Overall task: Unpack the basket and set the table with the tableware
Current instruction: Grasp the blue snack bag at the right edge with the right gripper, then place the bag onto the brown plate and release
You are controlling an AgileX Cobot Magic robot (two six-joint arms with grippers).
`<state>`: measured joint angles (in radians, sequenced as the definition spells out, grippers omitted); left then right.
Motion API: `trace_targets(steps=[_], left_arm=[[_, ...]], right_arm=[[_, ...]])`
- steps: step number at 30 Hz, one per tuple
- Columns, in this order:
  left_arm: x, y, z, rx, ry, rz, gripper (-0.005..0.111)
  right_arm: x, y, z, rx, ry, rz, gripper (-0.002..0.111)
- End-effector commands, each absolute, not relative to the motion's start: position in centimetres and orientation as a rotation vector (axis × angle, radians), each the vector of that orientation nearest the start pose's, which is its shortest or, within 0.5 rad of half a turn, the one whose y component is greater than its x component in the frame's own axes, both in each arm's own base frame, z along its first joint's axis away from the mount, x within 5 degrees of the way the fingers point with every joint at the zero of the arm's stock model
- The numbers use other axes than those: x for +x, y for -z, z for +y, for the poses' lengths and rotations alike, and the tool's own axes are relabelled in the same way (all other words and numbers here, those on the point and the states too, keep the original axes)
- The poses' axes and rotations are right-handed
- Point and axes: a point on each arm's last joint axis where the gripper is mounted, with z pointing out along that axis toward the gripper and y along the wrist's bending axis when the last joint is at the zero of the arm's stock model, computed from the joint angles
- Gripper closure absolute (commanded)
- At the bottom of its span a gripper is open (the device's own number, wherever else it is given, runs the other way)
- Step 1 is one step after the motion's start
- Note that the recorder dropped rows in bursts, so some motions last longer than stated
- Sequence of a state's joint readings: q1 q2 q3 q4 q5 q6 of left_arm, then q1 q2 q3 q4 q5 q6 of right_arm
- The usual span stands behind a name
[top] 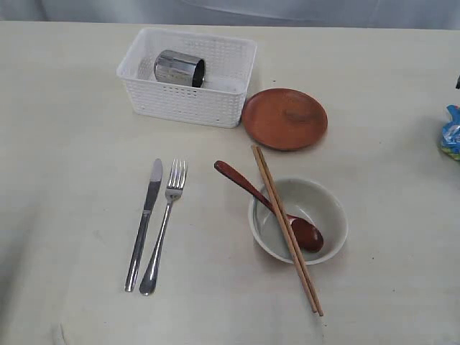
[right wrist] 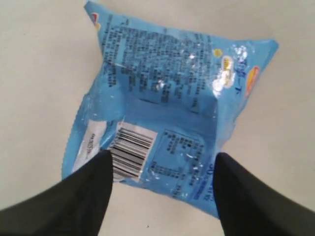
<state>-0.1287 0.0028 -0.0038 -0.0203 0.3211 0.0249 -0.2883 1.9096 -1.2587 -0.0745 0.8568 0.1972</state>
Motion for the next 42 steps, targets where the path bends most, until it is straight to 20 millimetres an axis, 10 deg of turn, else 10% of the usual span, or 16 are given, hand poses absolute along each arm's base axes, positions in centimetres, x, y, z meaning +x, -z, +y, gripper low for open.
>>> trace_targets(steps=[1,15,20,27,32,38,42], left_arm=[[5.3,-18.4,-0.8,0.119,0.101,1.8,0.107],[5.3,-18.4,-0.8,0.119,0.101,1.8,0.107],[5.3,-18.4,-0.8,0.119,0.101,1.8,0.107],[5.3,-18.4,-0.8,0.119,0.101,1.8,0.107],[5.3,-18.4,-0.8,0.119,0.101,1.8,0.107],[5.3,-18.4,-0.8,0.119,0.101,1.8,0.107],[5.3,-18.4,-0.8,0.119,0.101,1.8,0.107]], right_arm=[[34.2,-16.1,-12.7,0.774,0.09,2.91,0.051],[34.9,-12.9,-12.6,0.744,-0.131,2.934,0.053],[34.7,-13.0,-12.5,0.628,-0.136,2.984,0.109],[34.7,-15.6,-11.3,0.569,-0.247,2.936,0.108],[36.6,-18.9,-4.9,0.291,-0.536,2.853,0.108],[38.5,-22.0,8.5,-0.194,-0.614,2.804,0.108],[39.4,-21.7,12.4,-0.253,-0.626,2.807,0.108]])
